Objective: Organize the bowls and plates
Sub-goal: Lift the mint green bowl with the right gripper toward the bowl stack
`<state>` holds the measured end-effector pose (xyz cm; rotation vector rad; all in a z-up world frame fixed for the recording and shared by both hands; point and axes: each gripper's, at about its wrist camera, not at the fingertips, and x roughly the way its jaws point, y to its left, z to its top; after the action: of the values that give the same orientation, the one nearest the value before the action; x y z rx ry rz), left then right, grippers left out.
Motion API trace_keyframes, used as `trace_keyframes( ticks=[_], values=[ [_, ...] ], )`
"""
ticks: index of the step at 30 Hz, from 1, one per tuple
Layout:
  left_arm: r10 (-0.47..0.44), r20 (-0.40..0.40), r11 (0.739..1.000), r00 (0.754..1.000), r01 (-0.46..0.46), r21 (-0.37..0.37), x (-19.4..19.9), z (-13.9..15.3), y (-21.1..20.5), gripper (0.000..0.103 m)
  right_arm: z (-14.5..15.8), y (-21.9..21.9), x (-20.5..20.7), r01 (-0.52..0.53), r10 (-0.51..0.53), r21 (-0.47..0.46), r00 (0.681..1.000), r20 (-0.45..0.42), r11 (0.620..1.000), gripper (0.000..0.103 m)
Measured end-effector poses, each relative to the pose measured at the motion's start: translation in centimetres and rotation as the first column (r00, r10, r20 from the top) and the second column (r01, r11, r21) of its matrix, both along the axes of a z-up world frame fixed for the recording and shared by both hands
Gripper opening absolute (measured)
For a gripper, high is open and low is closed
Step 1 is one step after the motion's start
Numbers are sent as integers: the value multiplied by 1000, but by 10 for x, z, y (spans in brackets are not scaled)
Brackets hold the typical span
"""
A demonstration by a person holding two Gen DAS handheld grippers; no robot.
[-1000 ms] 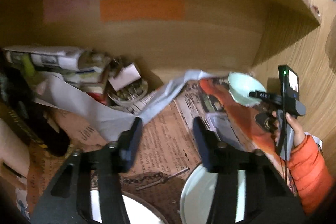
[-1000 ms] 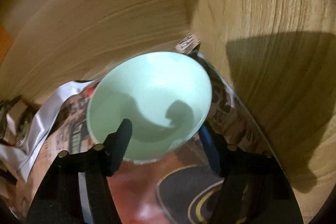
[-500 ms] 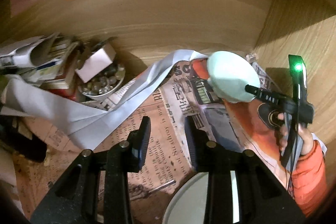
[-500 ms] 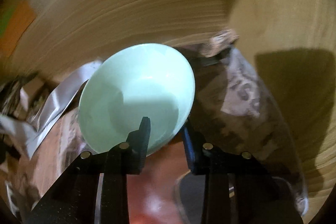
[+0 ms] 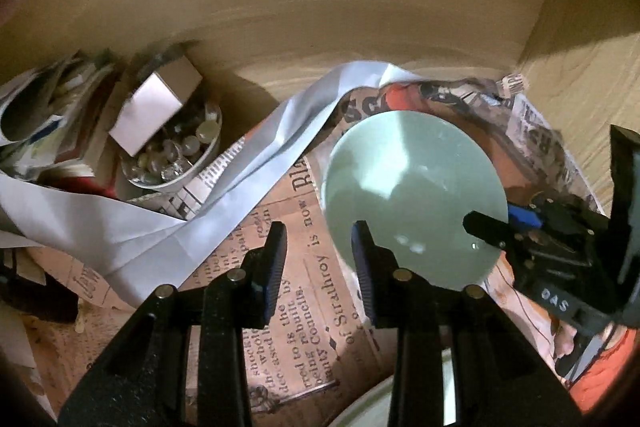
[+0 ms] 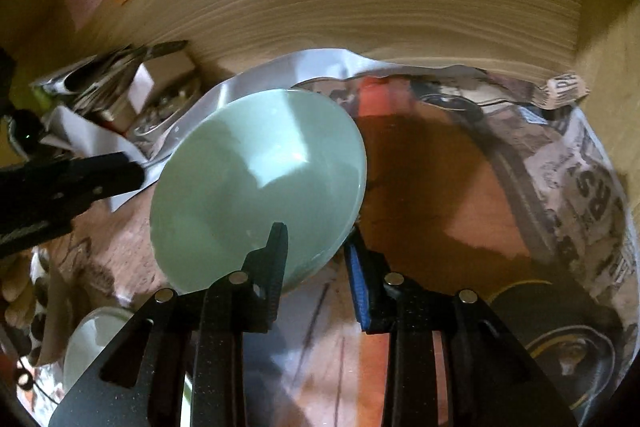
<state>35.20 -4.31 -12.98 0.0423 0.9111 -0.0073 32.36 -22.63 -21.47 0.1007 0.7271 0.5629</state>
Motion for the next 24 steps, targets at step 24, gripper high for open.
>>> trace_keyframes(
  ticks=[24],
  values=[
    [-16, -95, 1000, 995, 13, -27, 33, -17, -3, 9, 3, -1, -6, 8, -8, 23, 1000, 5, 1000, 26]
  ],
)
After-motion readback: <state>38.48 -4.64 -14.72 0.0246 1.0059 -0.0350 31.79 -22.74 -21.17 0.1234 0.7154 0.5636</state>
